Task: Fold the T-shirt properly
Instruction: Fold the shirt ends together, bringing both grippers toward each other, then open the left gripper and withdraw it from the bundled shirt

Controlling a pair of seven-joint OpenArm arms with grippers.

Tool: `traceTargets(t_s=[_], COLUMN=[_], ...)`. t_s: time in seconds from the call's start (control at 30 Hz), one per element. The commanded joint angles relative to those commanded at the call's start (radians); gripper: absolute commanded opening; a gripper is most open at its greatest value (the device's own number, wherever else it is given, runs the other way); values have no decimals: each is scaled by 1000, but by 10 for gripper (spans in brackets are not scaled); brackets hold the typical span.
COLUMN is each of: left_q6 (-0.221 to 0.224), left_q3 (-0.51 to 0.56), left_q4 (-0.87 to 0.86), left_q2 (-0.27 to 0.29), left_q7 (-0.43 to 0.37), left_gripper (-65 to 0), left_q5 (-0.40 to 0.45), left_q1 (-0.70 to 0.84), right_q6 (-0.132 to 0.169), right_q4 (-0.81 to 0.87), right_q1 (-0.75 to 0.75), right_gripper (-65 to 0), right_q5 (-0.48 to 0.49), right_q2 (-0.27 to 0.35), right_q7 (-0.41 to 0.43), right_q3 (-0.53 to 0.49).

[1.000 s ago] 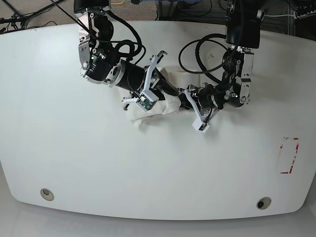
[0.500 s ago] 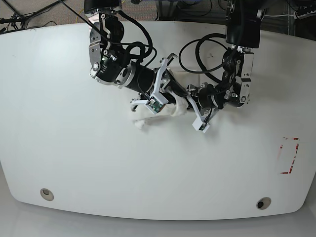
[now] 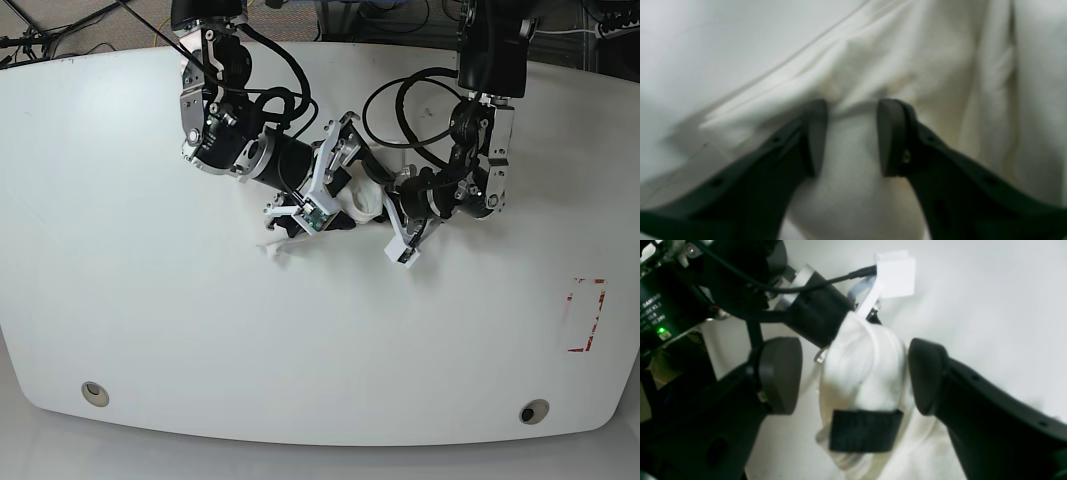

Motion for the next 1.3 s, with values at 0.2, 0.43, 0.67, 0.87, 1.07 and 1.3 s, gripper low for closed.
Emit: traceTargets(t_s=[0.2, 0.43, 0.67, 0.87, 1.07, 1.3], left_q6=[-3, -3, -3, -3, -5, -5], left_q3=[-60, -141, -253, -410, -575, -684], left_q4=[64, 167, 255, 311, 315, 325], left_q2=[5, -18, -83, -187, -318, -407], left_q7=[0, 3, 5, 3, 2, 0], left_gripper=[-303, -304, -304, -304, -304, -304], left_q5=[0, 0, -2, -2, 2, 0], left_q1=[0, -9, -11, -8, 21, 95], right_q6=[0, 0, 0, 0, 0, 0], right_q4=[0, -2, -2, -2, -3, -6], right_q1=[-2, -3, -2, 3, 3, 35], right_gripper=[-171, -171, -171, -171, -171, -171], right_q5=[5, 5, 2, -15, -100, -198], right_q2=[11, 11, 12, 55, 61, 25], right_q7=[0, 0, 0, 0, 0, 0], right_q3=[0, 38, 68, 97, 103, 37])
